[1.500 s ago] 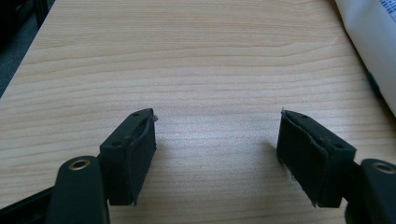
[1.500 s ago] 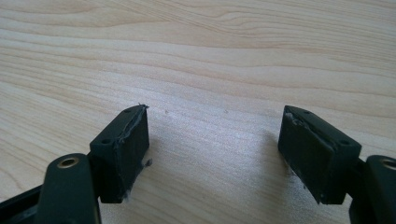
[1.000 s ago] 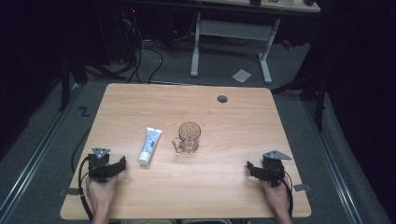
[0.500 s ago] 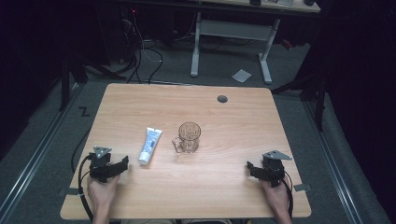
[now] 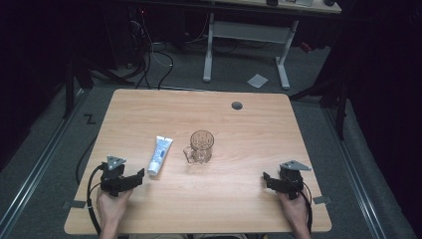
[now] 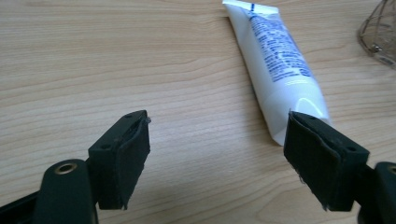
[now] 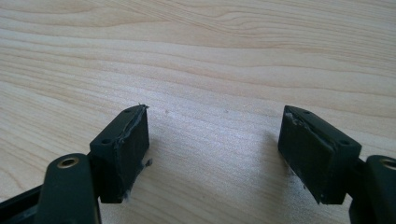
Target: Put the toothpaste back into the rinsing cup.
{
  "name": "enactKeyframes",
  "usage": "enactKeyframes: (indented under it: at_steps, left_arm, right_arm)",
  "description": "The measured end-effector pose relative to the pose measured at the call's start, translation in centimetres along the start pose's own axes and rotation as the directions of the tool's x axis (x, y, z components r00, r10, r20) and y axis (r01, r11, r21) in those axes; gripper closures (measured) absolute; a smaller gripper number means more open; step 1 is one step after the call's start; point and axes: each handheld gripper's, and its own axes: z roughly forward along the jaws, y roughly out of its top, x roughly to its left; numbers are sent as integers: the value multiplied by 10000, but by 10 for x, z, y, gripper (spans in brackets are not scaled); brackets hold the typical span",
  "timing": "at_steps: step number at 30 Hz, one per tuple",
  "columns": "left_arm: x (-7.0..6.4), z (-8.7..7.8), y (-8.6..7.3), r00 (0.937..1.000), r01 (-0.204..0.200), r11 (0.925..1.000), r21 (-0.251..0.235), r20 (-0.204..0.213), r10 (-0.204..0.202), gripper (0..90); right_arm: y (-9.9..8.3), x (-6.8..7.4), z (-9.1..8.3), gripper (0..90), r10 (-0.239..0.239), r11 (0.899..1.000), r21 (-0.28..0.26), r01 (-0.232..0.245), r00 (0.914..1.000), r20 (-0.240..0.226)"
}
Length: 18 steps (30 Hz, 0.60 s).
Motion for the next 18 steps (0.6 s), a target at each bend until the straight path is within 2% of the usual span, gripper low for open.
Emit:
enactKeyframes:
  at_steps: [8,18]
  left_arm:
    - [-13,0,6,9991,-349,9993,149,264,345,218]
    - [-24,3,14,9976,-562,9980,291,427,549,203]
  right_arm:
    - [0,0,0,246,-6,10000,-2,6,10000,-2]
    - [0,0,0,246,-2,10000,-1,2,10000,-3]
